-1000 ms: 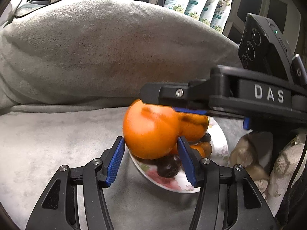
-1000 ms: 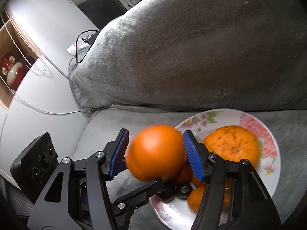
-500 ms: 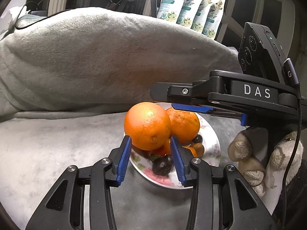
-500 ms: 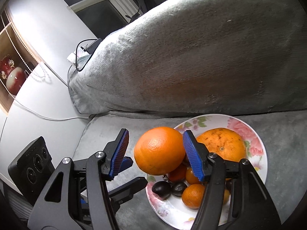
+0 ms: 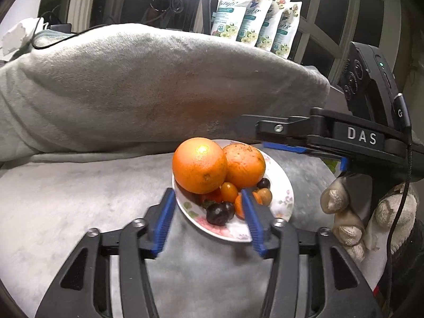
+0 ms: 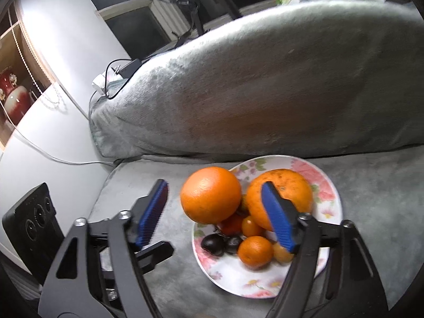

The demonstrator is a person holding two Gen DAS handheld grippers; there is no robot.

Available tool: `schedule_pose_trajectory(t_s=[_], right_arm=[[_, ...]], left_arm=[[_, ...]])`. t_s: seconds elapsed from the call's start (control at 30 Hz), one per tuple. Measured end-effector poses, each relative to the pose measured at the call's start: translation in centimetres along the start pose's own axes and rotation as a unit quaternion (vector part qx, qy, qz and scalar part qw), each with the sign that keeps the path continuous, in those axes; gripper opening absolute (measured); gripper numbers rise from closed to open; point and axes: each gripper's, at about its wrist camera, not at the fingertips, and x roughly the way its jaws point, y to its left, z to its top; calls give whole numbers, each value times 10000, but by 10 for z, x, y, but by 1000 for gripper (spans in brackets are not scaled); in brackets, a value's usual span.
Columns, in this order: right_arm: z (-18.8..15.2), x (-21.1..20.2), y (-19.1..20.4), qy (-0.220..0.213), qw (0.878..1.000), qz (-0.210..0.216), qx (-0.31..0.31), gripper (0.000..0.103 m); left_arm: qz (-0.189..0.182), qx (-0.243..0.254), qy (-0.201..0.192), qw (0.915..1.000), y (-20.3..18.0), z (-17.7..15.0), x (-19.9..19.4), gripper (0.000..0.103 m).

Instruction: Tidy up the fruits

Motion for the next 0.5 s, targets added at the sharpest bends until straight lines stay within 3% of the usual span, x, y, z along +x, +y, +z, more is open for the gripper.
schedule_pose_trajectory(t_s=[0.2,0.4,0.5], right_arm=[[-12,-31,6,-358,9966,-689,-269,90],[-33,-56,21,-617,9811,-1688,-711,93],[-43,-66,28,-707,9719,-2079,-851,101]], left_arm=[[41,23,-12,10000,-3,-7,-14,71],[128,-15,-52,9999,-2,-13,-28,72],[177,-29,-58,9998,-4,-16,-34,72]])
